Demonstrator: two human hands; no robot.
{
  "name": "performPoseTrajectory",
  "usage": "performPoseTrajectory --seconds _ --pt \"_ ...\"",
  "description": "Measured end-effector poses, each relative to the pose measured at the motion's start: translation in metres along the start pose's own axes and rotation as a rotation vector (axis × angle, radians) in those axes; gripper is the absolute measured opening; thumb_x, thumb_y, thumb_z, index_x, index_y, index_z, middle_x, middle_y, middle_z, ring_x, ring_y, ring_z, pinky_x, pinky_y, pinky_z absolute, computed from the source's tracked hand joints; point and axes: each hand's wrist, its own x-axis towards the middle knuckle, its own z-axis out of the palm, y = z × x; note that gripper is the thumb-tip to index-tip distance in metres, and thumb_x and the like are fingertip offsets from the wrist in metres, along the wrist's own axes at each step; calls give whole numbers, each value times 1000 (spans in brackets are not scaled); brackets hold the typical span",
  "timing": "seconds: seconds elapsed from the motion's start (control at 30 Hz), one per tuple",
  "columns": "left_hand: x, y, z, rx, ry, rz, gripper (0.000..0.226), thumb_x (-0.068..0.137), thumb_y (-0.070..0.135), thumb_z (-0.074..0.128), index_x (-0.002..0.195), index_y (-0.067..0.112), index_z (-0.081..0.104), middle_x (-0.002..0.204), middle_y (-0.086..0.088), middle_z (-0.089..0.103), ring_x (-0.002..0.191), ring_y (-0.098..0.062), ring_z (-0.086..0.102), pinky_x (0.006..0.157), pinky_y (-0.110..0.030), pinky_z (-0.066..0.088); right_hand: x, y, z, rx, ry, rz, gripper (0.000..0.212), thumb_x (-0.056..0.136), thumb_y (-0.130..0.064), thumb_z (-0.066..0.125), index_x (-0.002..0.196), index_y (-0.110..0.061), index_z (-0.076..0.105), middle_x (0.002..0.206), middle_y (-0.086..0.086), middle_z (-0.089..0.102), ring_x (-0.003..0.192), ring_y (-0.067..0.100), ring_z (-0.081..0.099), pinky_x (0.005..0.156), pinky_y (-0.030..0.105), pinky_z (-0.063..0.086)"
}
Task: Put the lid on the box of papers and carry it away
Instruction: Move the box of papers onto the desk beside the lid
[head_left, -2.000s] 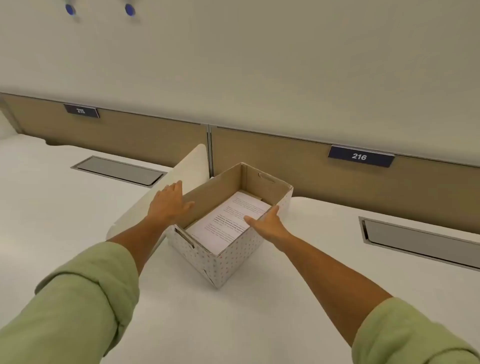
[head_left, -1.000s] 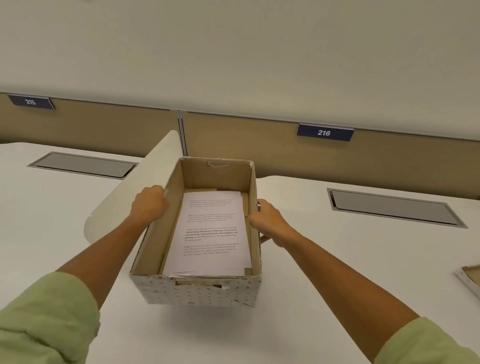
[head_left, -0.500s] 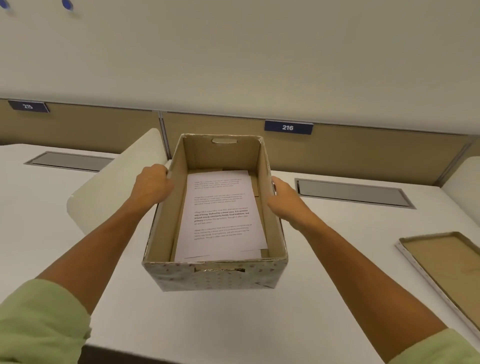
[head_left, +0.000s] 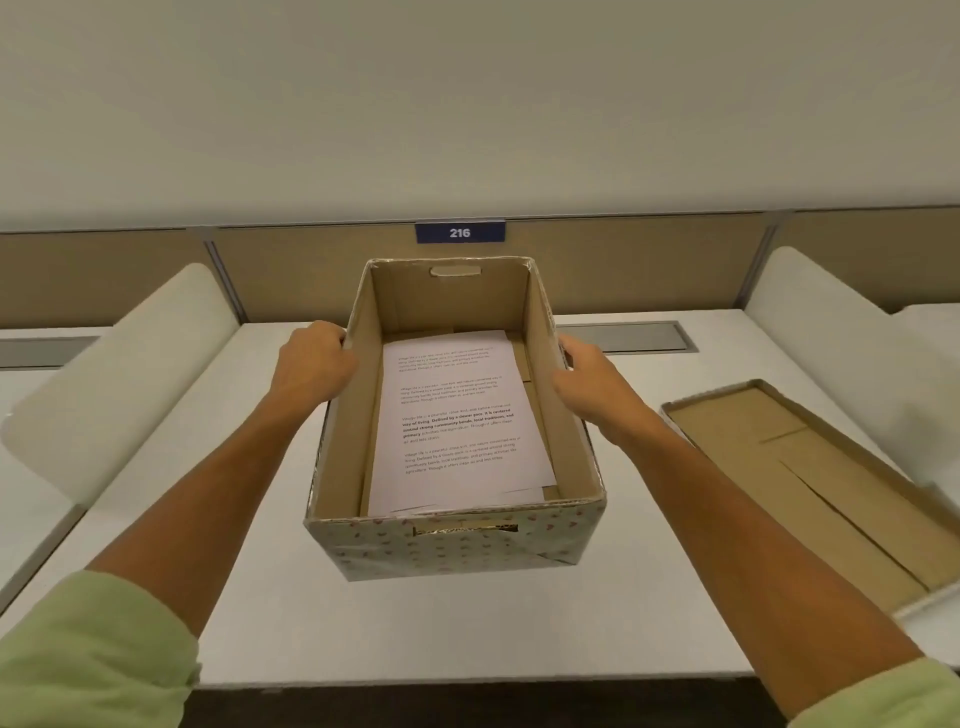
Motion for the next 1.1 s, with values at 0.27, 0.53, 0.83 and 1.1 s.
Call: performPoseTrajectory --seconds 0.27,0.53,0.83,1.1 --pt "-14 47 53 -78 -84 43 28 96 18 51 72 8 60 58 -2 52 52 -14 50 47 -22 31 -10 48 -31 -7 86 104 26 103 -14 52 128 -17 60 102 -3 65 87 13 62 68 24 50" --pt "-21 45 118 -89 -203 34 32 98 21 50 67 13 56 58 3 52 51 -13 52 47 -22 34 -8 103 -9 -41 106 273 44 103 -11 51 146 -20 48 142 6 60 127 30 59 98 41 52" --pt "-26 16 152 -82 -289 3 30 97 17 47 69 11 56 57 2 52 49 -13 50 48 -24 34 -6 133 20 -10 90 352 50 102 -23 57 150 -28 45 150 1 55 135 30 54 89 30 47" --pt "-38 1 166 -116 -186 -30 30 99 30 47 102 11 70 82 -5 72 60 -14 58 67 -29 47 -5 148 33 -93 71 369 61 106 -13 43 161 -25 20 167 1 29 149 29 37 114 43 39"
